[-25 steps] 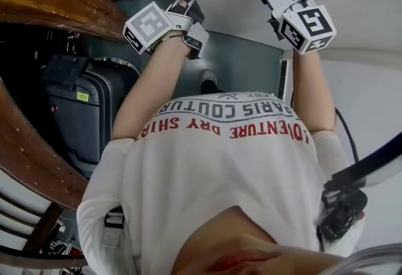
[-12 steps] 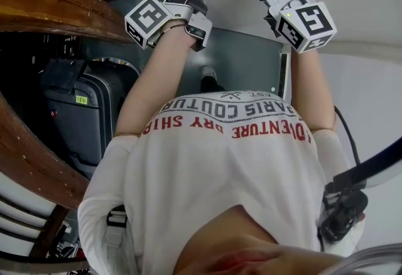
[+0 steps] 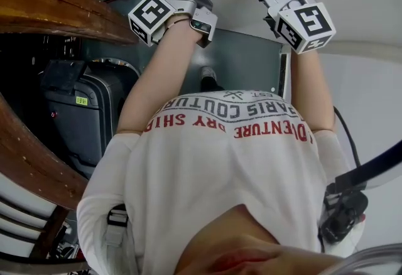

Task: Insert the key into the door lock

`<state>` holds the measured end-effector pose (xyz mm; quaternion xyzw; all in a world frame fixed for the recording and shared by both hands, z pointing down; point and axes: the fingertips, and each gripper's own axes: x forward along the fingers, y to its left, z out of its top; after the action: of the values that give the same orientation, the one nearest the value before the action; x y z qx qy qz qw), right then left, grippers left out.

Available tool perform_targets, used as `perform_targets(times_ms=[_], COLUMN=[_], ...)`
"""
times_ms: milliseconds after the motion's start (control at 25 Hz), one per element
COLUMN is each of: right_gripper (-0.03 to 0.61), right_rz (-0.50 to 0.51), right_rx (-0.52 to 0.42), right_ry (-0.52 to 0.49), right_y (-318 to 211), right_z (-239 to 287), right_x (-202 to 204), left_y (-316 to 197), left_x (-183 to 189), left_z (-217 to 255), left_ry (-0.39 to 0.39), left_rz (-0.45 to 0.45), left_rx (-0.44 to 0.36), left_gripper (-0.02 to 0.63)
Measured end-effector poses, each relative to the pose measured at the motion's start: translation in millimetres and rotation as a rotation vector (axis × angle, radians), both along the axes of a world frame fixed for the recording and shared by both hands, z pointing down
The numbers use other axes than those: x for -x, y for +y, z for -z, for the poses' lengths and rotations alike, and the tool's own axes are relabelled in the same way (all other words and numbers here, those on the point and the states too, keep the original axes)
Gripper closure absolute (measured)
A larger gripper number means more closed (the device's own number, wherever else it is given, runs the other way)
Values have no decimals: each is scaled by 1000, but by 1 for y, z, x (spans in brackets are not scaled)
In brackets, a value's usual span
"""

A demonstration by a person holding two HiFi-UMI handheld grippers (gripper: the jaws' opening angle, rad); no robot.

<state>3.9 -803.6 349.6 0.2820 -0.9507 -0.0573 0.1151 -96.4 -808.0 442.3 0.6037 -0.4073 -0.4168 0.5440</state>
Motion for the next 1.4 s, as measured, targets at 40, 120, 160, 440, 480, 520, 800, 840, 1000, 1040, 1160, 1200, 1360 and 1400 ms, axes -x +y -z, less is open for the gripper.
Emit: perform_targets(times_ms=[40,120,160,440,480,520,800,840,1000,1040,1160,1200,1360,1400], right_gripper=[439,440,442,445,445,445,445,443,443,443,443,445,519,550], right_rz=[2,8,11,27,28,29,29,29,-20,-34,-31,-16,27,28], right_rx=[-2,-5,-7,-33,-37,-40,-24,-14,-9,-1,79,99,78,63], right_ry=[4,11,13,40,44,48,40,31,16,5,-39,-38,-26,-25], right_y=[0,1,2,6,6,6,11,9,7,11,46,65,152,176], right_z=[-1,-1,-1,0,0,-1,-2,-2,3,6,11,11,17,19], right_x=[0,1,1,2,2,2,6,6,-2,-5,-6,-4,3,5], left_y=[-1,-3,-4,-15,-15,-15,-12,-12,0,9,54,74,164,190], left_x=[0,1,1,4,4,4,8,7,6,7,11,10,-10,-16], left_z=[0,-1,0,2,2,2,4,6,14,16,29,39,87,96], left_ry=[6,17,22,44,44,46,-62,-88,-291,-387,-740,-851,-1148,-1201], left_rz=[3,7,7,17,22,24,30,24,-29,-45,-76,-88,-190,-226], left_rx=[1,3,3,-3,-4,-6,-54,-66,-109,-115,-157,-197,-418,-469], left_gripper=[592,592,592,592,592,592,579,525,482,482,483,485,612,612])
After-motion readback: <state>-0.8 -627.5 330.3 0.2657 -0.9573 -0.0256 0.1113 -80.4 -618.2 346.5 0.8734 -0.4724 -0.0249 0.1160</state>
